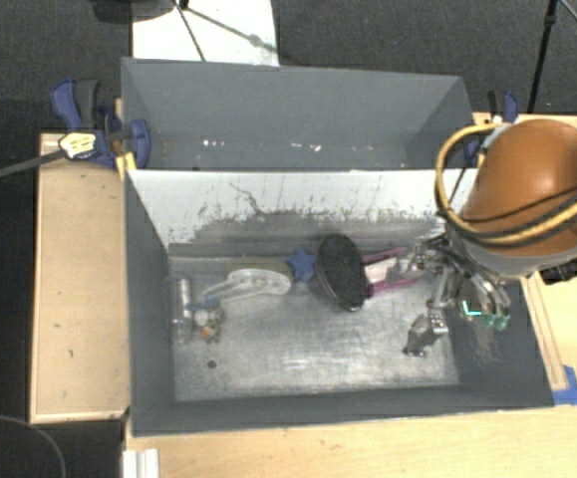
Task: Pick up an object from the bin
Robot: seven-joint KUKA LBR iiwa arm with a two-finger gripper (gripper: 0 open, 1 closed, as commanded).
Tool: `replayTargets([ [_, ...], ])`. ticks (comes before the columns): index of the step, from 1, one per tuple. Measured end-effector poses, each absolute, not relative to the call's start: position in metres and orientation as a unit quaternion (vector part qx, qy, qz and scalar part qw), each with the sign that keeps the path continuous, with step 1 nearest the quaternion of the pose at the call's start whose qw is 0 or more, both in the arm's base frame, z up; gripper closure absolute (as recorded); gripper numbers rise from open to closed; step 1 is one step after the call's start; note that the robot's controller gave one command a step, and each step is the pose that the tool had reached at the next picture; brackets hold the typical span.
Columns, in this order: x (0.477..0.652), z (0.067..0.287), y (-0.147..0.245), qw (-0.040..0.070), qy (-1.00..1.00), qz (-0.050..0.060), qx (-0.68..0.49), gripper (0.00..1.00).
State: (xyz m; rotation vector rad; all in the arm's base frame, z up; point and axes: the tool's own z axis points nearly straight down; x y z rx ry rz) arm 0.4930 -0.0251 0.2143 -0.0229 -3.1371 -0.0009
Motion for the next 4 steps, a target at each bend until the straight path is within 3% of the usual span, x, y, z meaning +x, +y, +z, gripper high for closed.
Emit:
replayTargets([
  [1, 0.550, 0.188, -0.034, -0.002, -0.997, 0.000, -0.073, 0.00],
  [2, 0.590, 0.073, -0.014, -0.008, -1.000, 0.000, -0.024, 0.00],
  [3, 0.589, 0.075, -0.016, -0.005, -1.000, 0.001, -0.023, 1.00],
  [4, 0.595, 0.218, -0.028, -0.006, -0.999, 0.000, -0.034, 1.00],
])
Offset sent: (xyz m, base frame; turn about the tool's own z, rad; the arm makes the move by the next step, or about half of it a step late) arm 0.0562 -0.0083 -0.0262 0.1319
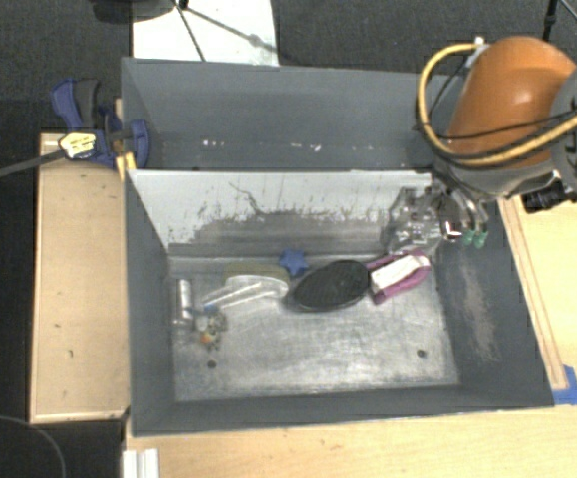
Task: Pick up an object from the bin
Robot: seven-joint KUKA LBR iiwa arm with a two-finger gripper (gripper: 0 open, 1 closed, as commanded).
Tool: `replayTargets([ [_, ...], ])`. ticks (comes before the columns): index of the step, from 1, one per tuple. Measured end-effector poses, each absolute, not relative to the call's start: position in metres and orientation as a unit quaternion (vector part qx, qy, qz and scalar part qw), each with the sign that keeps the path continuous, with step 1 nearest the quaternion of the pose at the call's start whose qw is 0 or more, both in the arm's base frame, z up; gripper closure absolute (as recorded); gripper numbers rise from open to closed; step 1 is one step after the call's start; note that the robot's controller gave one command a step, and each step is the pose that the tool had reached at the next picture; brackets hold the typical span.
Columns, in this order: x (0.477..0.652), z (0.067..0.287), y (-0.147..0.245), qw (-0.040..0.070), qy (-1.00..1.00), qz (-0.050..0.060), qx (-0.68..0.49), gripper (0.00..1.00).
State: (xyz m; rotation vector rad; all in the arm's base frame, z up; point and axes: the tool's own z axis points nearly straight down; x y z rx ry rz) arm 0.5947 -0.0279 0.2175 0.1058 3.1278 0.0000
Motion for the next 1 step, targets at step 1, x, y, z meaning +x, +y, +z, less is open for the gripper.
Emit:
replayTargets([
  [1, 0.5930, 0.2122, -0.0276, 0.002, 0.999, 0.000, 0.033, 0.00],
])
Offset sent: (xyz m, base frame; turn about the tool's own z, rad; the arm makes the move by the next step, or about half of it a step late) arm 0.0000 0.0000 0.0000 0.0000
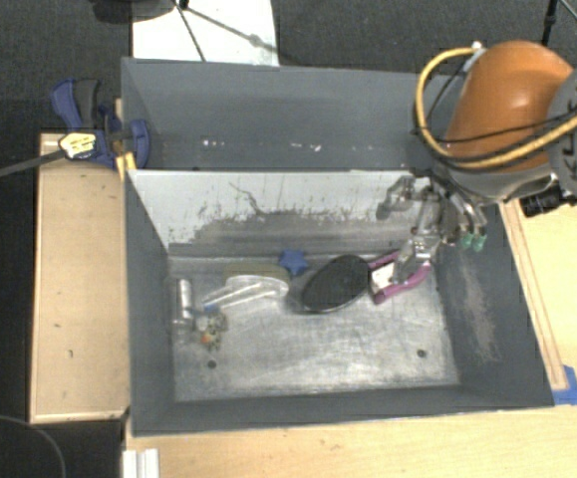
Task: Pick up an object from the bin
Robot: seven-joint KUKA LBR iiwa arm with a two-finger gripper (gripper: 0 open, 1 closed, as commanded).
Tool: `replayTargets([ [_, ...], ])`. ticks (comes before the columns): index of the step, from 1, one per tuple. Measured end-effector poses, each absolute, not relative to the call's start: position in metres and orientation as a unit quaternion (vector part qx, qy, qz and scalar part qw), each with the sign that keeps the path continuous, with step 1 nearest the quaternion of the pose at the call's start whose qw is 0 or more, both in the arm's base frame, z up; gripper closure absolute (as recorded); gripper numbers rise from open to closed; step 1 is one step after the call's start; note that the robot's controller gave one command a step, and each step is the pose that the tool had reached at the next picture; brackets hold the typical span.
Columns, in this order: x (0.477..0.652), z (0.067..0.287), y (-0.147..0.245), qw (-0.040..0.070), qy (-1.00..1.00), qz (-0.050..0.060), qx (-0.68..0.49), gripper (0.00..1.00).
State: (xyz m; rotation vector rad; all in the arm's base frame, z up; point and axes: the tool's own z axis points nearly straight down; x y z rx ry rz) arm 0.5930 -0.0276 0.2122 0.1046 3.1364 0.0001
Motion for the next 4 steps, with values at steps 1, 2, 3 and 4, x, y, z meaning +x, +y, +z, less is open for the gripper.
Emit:
replayTargets([
  [1, 0.578, 0.081, -0.066, -0.002, 0.997, 0.000, 0.074, 0.00],
  [2, 0.580, 0.085, -0.065, 0.001, 0.997, 0.001, 0.072, 1.00],
  [3, 0.580, 0.085, -0.065, 0.002, 0.997, 0.000, 0.072, 0.00],
  [4, 0.584, 0.073, -0.115, 0.001, 0.999, 0.006, 0.047, 0.00],
])
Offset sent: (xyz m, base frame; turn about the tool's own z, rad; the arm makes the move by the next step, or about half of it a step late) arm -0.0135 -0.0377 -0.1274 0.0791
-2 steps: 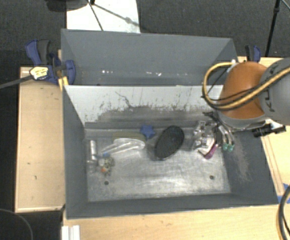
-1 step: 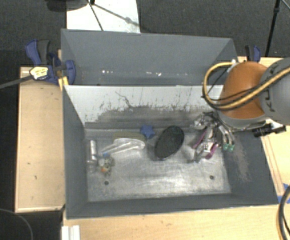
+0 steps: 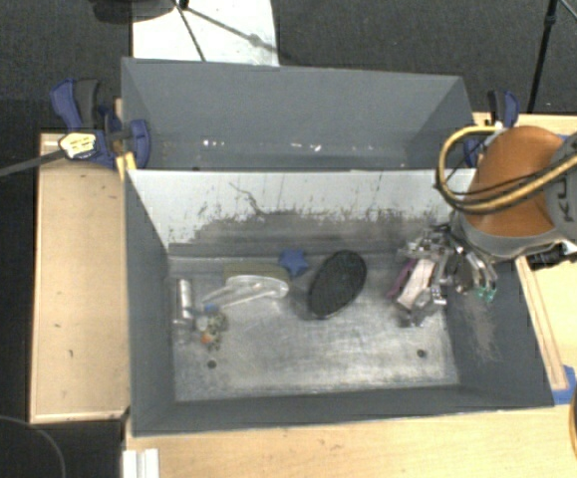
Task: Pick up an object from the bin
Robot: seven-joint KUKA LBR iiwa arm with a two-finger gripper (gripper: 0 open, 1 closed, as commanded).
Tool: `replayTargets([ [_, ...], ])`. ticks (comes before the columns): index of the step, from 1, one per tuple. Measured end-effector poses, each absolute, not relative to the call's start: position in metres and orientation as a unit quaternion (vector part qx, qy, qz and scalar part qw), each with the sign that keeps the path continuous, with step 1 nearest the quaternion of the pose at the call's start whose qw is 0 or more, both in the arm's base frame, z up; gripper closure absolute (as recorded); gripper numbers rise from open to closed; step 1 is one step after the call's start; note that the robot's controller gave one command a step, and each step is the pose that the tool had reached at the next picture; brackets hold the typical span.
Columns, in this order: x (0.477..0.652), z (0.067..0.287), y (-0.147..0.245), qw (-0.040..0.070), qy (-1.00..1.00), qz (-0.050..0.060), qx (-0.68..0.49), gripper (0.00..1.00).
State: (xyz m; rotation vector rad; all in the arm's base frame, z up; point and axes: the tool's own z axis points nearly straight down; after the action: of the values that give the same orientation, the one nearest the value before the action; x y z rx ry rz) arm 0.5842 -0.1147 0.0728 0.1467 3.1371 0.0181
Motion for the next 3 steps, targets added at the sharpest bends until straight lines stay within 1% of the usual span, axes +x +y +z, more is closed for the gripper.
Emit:
replayTargets([
  [1, 0.588, 0.098, -0.087, 0.002, 0.977, 0.000, 0.213, 0.00],
  [2, 0.593, 0.073, -0.088, 0.000, 0.943, 0.001, 0.332, 0.00],
  [3, 0.594, 0.073, -0.084, 0.001, 0.944, 0.004, 0.329, 1.00],
])
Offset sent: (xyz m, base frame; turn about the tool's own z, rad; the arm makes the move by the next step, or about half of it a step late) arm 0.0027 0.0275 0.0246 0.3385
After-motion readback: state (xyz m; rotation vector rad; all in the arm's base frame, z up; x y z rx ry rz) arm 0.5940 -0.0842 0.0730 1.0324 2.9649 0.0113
